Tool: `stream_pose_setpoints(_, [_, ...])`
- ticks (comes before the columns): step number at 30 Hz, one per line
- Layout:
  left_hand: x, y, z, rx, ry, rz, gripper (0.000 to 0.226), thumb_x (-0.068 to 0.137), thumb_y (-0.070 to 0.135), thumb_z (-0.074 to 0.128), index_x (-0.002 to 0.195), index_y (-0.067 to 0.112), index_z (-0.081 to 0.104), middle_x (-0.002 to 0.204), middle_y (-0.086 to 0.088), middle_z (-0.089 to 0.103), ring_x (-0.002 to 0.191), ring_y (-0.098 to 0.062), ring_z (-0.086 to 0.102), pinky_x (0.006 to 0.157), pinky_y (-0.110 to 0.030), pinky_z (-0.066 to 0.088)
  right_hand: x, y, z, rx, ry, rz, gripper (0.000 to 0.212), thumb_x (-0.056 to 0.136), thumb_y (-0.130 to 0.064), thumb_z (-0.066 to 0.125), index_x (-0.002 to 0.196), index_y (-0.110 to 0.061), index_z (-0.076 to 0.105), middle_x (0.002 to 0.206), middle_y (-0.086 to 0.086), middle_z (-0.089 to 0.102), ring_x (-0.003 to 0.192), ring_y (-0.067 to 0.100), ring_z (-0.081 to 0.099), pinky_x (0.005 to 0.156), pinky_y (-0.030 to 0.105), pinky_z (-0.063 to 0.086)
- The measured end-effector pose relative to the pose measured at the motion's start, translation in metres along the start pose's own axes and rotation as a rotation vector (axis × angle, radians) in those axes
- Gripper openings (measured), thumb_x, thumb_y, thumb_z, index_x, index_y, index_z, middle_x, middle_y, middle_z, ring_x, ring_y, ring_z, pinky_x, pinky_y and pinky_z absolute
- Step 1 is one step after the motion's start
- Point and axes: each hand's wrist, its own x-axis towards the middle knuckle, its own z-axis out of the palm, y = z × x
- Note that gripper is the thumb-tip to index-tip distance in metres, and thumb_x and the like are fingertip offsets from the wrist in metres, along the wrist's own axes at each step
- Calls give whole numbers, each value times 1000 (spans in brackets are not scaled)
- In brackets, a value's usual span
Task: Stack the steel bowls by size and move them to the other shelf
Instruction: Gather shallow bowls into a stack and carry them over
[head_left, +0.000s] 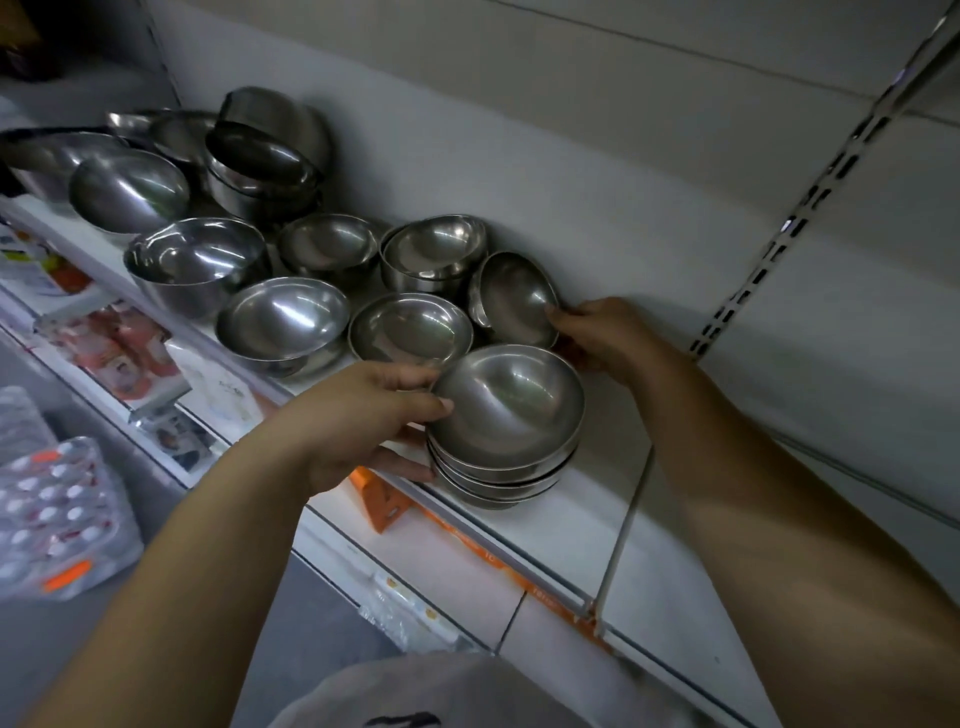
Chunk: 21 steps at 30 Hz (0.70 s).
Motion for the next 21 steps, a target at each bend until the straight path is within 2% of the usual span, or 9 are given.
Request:
stream_pose_setpoints(3, [-5,2,1,-14,14,-6,29,100,7,62,118,23,78,110,-8,80,106,-34,75,73,-41,66,6,1,7,-63,24,-16,43,95,-40,73,94,3,75,67,14,68,52,21,64,56,28,54])
stream_pose_setpoints(5, [-7,2,2,-18,27,-8,27,100,7,63,115,24,78,109,-8,80,105,-33,75,74,-41,67,6,1,9,-80,39,-14,41,96,-37,72,80,1,71,62,13,63,41,13,60,47,21,49])
stream_pose_setpoints(7, [-8,3,3,-22,32,-12,25,100,9,63,113,24,79,110,-8,80,105,-33,75,74,-42,66,5,1,9,-106,44,-13,41,98,-37,70,70,-6,66,59,10,62,40,12,58,45,20,46])
stream_pose_setpoints(9, [-8,3,3,-36,34,-21,22,100,12,64,110,23,80,110,-9,80,104,-33,76,74,-42,66,2,-1,6,-89,60,-17,40,98,-34,70,69,-8,64,60,10,64,40,11,61,45,20,49])
stream_pose_setpoints(11, [-8,3,3,-46,38,-27,20,100,14,64,108,23,80,109,-10,80,102,-32,77,73,-43,66,-2,-4,3,-23,84,-27,33,97,-25,72,71,-5,65,68,17,68,45,15,65,51,24,58])
stream_pose_setpoints(14, [-8,3,4,-36,54,-38,19,100,24,64,106,25,82,111,-10,79,101,-32,77,76,-46,66,-17,-12,-6,105,110,-60,22,95,-8,68,74,-3,67,66,17,65,38,11,62,43,22,52])
stream_pose_setpoints(15, [-8,4,3,-27,49,-44,22,100,33,63,110,24,81,113,-12,78,102,-32,77,78,-48,66,-23,-15,-9,114,123,-85,21,94,-8,67,74,-3,68,63,16,65,37,11,61,42,21,51])
stream_pose_setpoints(18, [-6,7,3,-26,42,-74,53,92,62,54,120,23,75,116,-15,77,106,-34,75,78,-48,65,-47,-28,-22,113,158,-168,18,91,-11,67,77,0,70,52,8,65,39,12,59,43,21,48])
stream_pose_setpoints(21, [-5,9,2,-57,45,-103,76,84,78,43,126,22,72,114,-16,77,103,-35,76,73,-48,64,-75,-43,-34,93,134,-241,21,89,-15,69,74,0,69,46,3,60,41,15,54,44,23,44])
